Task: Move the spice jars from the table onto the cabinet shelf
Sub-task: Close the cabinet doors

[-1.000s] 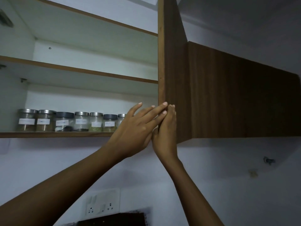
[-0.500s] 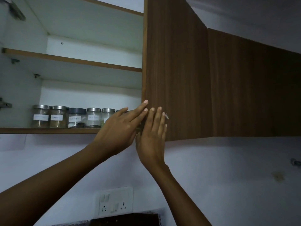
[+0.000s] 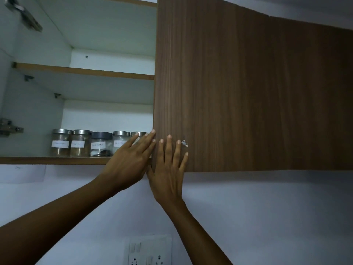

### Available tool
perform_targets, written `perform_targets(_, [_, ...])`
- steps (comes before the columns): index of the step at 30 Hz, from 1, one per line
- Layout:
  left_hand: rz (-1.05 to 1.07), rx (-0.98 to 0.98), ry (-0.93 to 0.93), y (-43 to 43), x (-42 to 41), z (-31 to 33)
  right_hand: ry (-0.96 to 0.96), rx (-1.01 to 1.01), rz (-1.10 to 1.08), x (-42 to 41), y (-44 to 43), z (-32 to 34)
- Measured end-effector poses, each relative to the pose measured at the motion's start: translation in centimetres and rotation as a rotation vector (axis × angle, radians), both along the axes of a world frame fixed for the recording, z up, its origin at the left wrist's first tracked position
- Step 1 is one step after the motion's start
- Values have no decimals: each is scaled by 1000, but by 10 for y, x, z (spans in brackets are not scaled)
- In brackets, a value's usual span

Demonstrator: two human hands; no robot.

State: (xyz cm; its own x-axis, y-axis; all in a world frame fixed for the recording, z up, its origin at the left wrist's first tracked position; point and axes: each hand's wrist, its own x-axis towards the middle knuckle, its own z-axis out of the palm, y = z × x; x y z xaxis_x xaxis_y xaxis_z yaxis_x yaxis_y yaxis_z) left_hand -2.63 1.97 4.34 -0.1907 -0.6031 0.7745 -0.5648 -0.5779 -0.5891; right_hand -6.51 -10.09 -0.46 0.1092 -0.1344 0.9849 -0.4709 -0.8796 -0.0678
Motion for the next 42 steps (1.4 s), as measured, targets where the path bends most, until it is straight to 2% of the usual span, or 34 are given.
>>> perform_targets(11, [53, -22, 5, -25, 30, -8, -13, -2, -11, 42, -19, -5])
perform_targets(31, [105, -81, 80, -47, 43, -26, 93, 45, -15, 54, -27, -6])
perform_targets(35, [150, -66, 104, -39, 34, -27, 122, 61, 15, 48, -27, -3])
perform_targets(42, [176, 3, 34, 12, 14, -30, 123, 171, 184, 36, -1, -18])
